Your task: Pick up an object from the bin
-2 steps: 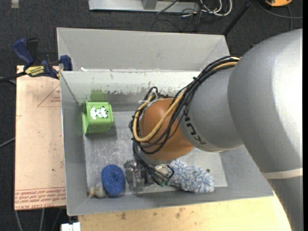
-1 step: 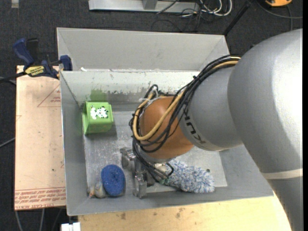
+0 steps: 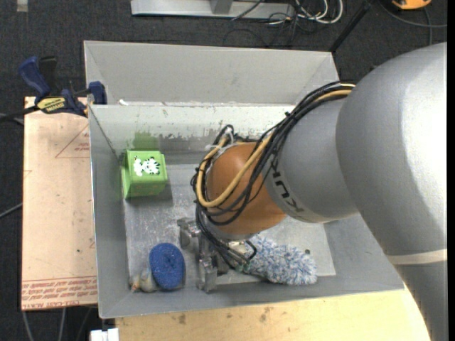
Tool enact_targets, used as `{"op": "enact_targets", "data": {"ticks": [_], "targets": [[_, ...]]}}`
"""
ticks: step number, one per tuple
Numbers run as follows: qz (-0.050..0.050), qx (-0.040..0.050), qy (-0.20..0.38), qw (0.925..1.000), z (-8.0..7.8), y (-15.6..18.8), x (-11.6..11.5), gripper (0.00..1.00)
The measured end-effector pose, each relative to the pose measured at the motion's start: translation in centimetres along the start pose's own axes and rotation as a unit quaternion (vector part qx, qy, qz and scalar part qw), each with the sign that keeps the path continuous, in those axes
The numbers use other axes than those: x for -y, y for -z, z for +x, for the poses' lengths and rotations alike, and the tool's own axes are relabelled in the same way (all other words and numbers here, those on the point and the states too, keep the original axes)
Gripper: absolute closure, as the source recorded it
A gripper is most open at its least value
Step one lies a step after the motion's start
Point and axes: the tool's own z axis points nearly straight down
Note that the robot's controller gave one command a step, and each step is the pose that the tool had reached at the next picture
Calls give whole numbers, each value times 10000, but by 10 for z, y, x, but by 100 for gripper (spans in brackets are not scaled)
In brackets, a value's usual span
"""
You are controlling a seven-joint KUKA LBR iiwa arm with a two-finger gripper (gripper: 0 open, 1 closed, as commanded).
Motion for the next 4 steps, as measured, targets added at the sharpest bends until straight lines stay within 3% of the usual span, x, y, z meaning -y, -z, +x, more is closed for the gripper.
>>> {"op": "enact_targets", "data": {"ticks": [1,2,3,4], "targets": [[-6,-98,72,9999,-15,44,41,0],[15,-58,-511,9987,-16,75,65,0],[3,-47,-945,9955,-24,59,106,0],[29,-70,-610,9981,0,27,121,0]]}}
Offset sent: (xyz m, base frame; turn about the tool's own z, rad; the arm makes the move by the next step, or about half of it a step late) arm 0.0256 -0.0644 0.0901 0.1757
